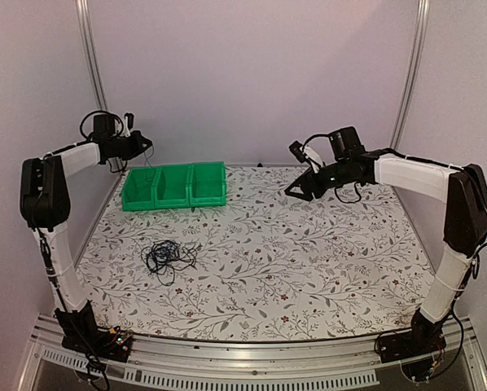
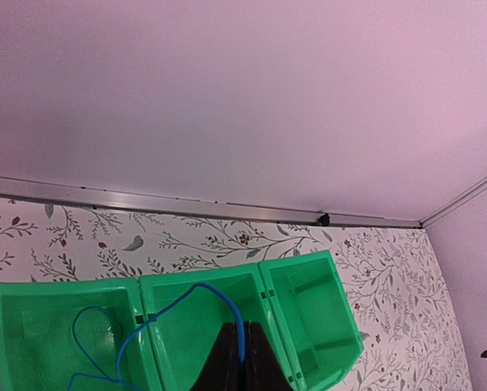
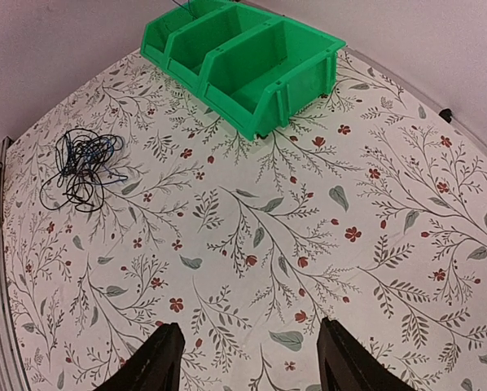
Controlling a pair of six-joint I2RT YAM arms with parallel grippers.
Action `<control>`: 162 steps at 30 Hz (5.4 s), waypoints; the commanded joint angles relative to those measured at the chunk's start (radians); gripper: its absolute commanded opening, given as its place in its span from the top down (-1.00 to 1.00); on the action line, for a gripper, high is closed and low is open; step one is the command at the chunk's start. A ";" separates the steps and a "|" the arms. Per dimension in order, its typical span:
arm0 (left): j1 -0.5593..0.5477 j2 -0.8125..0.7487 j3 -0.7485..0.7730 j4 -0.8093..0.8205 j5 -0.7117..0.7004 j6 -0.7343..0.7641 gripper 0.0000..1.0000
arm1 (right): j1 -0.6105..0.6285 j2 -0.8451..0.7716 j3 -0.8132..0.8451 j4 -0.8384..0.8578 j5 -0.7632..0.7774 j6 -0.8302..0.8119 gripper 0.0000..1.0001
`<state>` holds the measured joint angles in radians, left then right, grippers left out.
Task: Untangle the cables
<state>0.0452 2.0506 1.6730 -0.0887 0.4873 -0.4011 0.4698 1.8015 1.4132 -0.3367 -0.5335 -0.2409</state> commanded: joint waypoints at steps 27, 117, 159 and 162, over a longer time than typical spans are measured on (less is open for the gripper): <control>0.039 0.078 -0.077 -0.079 -0.245 0.075 1.00 | 0.047 -0.042 -0.045 -0.001 0.042 -0.064 -0.22; -0.402 -0.648 -0.912 -0.264 -0.307 -0.185 -0.03 | 0.344 0.687 0.609 0.096 -0.079 -0.016 0.26; -0.428 -1.229 -1.135 0.118 -0.295 0.065 -0.09 | 0.433 0.484 0.665 0.160 -0.143 0.024 1.00; -0.439 -1.172 -1.145 0.171 -0.286 0.108 -0.09 | 0.432 0.460 0.673 0.138 -0.130 0.019 1.00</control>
<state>-0.3771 0.8120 0.5613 -0.0334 0.1833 -0.3531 0.9028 2.2860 2.0777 -0.1570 -0.6617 -0.2138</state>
